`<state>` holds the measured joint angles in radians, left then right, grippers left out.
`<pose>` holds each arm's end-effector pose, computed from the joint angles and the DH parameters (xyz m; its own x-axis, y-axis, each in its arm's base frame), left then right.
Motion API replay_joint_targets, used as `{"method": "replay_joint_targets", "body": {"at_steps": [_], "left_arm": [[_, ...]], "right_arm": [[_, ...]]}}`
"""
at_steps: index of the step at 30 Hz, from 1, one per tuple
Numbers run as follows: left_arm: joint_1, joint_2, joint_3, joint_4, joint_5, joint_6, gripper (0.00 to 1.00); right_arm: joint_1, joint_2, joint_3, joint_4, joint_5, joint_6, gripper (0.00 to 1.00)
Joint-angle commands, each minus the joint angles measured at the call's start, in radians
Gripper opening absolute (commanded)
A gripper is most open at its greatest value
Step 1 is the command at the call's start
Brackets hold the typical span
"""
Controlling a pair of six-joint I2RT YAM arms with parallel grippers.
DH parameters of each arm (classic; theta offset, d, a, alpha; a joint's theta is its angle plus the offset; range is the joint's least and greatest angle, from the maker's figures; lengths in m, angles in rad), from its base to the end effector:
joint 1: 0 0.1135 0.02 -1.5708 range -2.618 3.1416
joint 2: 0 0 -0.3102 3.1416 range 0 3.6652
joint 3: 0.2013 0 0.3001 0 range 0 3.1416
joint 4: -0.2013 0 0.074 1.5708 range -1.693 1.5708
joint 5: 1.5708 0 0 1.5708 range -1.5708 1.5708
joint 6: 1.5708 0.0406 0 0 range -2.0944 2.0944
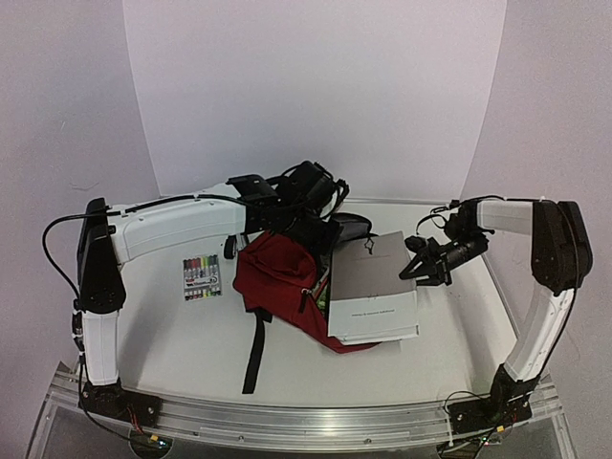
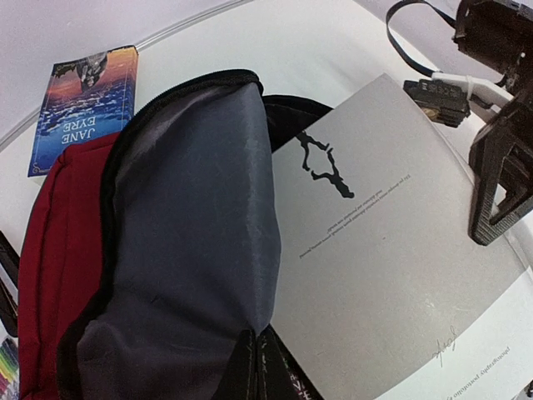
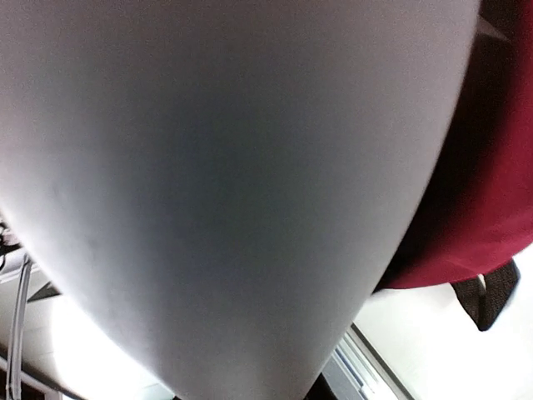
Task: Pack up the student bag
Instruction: Place the book in the student bag.
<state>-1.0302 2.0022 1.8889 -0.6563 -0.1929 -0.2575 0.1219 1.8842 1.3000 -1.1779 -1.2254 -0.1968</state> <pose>0.2796 -0.4508 0.3424 -0.5426 0.4183 -0.7285 0.6540 0.7545 -0.0539 0.3699 0.0838 0.2103 -0.9823 -0.1870 0.0058 -0.0568 0.3276 0.9431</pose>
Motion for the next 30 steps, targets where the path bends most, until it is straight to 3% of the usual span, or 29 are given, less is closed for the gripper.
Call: {"method": "replay_joint_targets", "body": {"at_steps": [1, 12, 19, 25, 30], "left_arm": [[0.010, -0.039, 0.051, 0.059, -0.055, 0.019, 0.00], [0.012, -0.052, 0.041, 0.066, -0.023, 0.024, 0.00], [0.011, -0.068, 0.026, 0.099, 0.045, 0.018, 0.00], [0.008, -0.087, 0.003, 0.105, 0.093, -0.001, 0.00], [0.008, -0.115, -0.035, 0.103, 0.107, -0.013, 0.00]], "right_arm": [[-0.024, -0.086, -0.058, 0.072, 0.084, 0.114, 0.00], [-0.017, -0.114, -0.059, 0.010, -0.092, 0.021, 0.00], [0.057, 0.023, 0.033, -0.079, -0.165, -0.100, 0.00], [0.060, 0.168, 0.137, -0.182, -0.155, -0.215, 0.00], [0.043, 0.215, 0.220, -0.190, -0.224, -0.217, 0.00]]}}
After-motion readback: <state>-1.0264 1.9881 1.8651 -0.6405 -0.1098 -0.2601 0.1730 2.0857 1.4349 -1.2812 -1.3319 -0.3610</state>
